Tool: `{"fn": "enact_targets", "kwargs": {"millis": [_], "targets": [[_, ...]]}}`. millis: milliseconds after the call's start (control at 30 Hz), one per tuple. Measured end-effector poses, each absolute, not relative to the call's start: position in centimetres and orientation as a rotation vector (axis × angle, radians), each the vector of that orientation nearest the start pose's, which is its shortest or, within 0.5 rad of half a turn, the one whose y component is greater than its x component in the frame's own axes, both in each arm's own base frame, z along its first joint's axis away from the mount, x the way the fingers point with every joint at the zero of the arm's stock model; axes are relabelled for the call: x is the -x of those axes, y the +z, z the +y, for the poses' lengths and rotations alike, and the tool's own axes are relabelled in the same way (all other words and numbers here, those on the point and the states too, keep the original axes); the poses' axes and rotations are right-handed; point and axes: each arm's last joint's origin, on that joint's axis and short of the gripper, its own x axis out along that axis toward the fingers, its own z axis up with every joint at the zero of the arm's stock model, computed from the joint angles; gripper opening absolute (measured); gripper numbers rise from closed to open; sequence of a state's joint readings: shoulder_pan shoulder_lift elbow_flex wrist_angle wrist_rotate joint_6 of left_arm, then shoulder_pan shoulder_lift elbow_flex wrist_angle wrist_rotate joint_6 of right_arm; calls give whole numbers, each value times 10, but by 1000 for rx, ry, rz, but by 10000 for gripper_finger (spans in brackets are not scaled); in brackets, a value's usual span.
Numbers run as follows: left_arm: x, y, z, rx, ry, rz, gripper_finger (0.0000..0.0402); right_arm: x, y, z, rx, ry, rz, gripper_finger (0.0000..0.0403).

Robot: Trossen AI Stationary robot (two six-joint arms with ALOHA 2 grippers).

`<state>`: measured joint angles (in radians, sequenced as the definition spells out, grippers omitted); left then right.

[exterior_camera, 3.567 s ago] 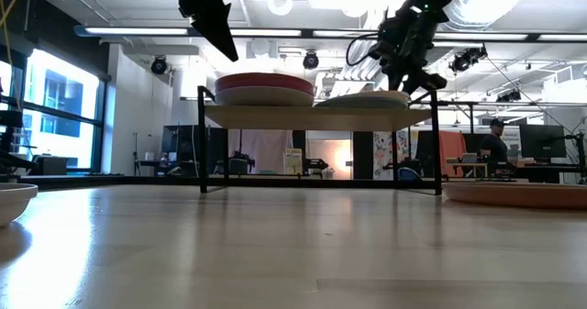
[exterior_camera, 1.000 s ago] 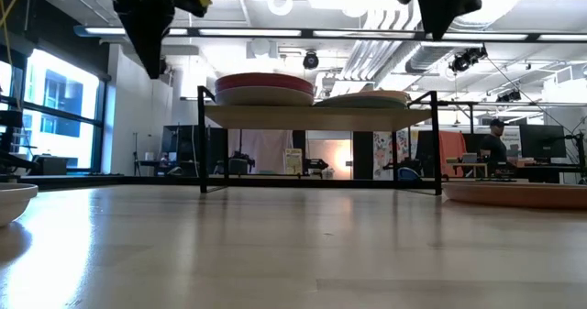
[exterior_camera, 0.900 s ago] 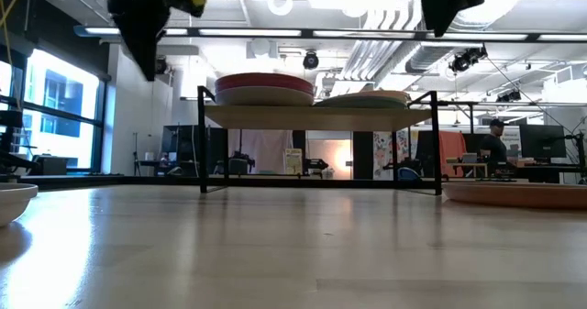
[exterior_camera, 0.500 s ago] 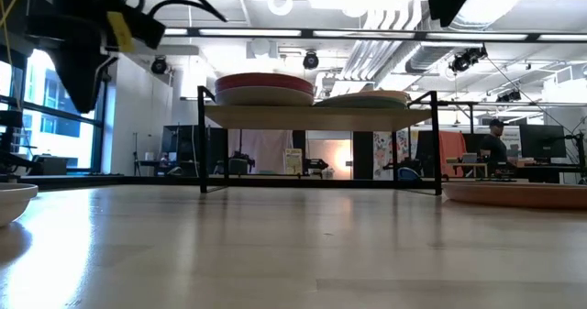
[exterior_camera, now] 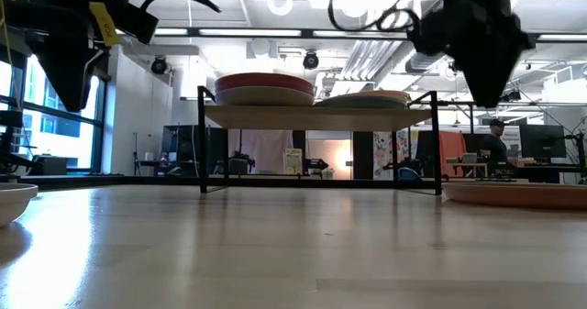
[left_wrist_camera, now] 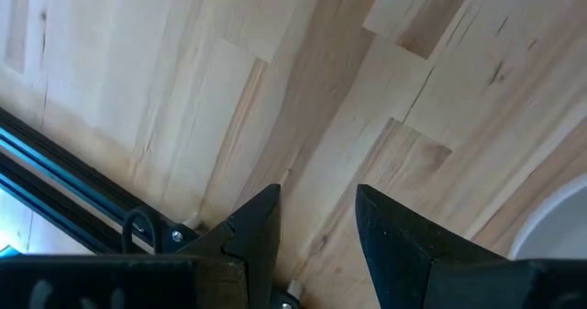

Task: Place and stack plates onto a shelf
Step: Stack the brown plate on top of the light orange plate on the shelf

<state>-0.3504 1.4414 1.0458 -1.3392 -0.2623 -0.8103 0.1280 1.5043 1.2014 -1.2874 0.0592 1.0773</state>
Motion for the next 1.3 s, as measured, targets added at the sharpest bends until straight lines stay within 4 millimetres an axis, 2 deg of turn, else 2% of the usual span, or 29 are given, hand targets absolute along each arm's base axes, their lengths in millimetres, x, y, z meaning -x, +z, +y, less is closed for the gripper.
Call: {"fn": "enact_targets", "kwargs": {"millis": [200, 500, 1300], "targets": [[-209, 232, -68, 99, 583, 1522, 133, -248, 218, 31, -732, -751, 1420, 87], [-209, 232, -68, 98, 583, 1520, 133, -243, 184, 31, -783, -727, 1399, 87], [-211, 231, -69, 110, 575, 1500, 133, -232, 140, 31, -790, -681, 1406, 87]]}}
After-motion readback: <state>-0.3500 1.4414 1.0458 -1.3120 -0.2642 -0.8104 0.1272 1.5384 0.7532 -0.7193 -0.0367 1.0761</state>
